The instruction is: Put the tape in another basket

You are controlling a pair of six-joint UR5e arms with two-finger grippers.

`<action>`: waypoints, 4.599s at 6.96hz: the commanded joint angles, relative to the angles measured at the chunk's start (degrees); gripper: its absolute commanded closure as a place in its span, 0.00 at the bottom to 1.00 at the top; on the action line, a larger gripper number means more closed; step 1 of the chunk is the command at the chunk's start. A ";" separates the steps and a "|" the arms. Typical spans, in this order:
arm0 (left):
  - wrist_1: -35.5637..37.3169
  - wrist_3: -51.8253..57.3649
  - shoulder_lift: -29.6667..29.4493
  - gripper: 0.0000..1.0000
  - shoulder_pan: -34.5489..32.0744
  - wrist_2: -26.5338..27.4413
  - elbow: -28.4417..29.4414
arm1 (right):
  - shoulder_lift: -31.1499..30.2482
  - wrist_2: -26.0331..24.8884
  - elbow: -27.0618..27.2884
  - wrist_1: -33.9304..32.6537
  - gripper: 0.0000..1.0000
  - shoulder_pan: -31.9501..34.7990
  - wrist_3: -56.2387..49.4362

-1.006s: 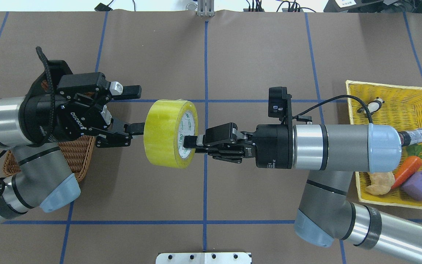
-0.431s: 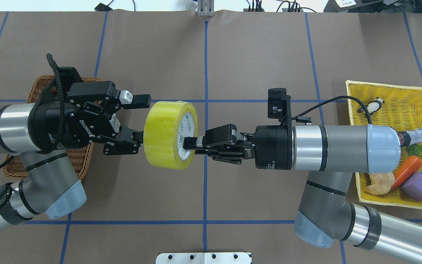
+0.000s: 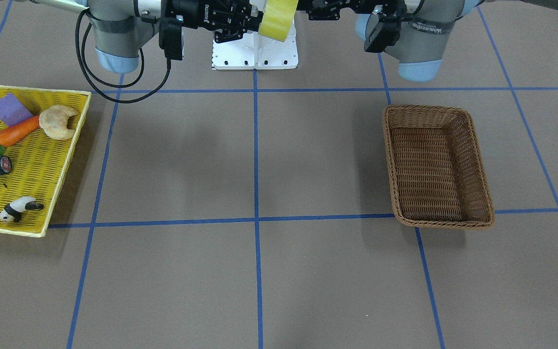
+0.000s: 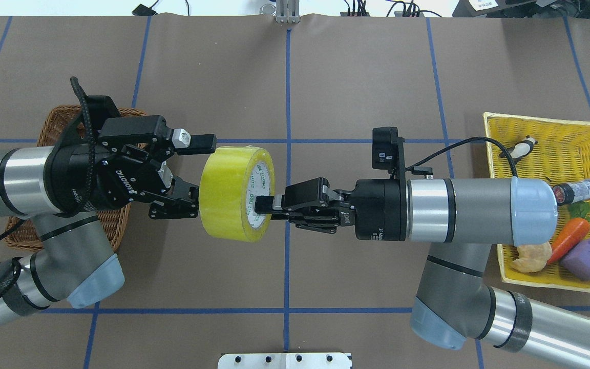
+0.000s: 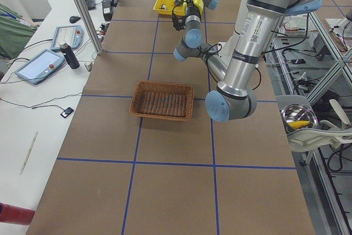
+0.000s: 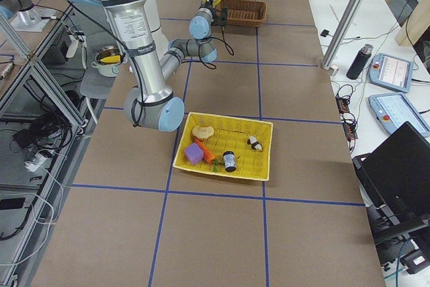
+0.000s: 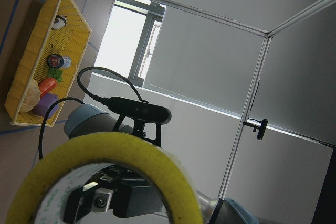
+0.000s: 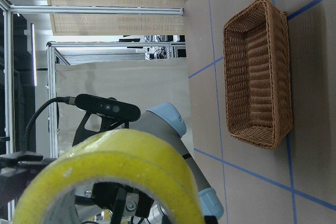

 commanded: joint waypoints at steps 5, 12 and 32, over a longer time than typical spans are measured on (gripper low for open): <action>0.20 0.09 -0.54 0.42 0.29 0.01 0.52 | 0.01 0.00 0.08 0.61 0.64 -0.42 0.26; 0.20 0.09 -0.36 1.00 1.26 -0.26 0.53 | -0.07 -0.18 0.61 0.70 0.01 -0.16 2.37; 116.74 82.53 2.28 1.00 -21.60 -19.85 -6.64 | -1.04 21.80 -4.49 -104.99 0.00 50.30 -98.08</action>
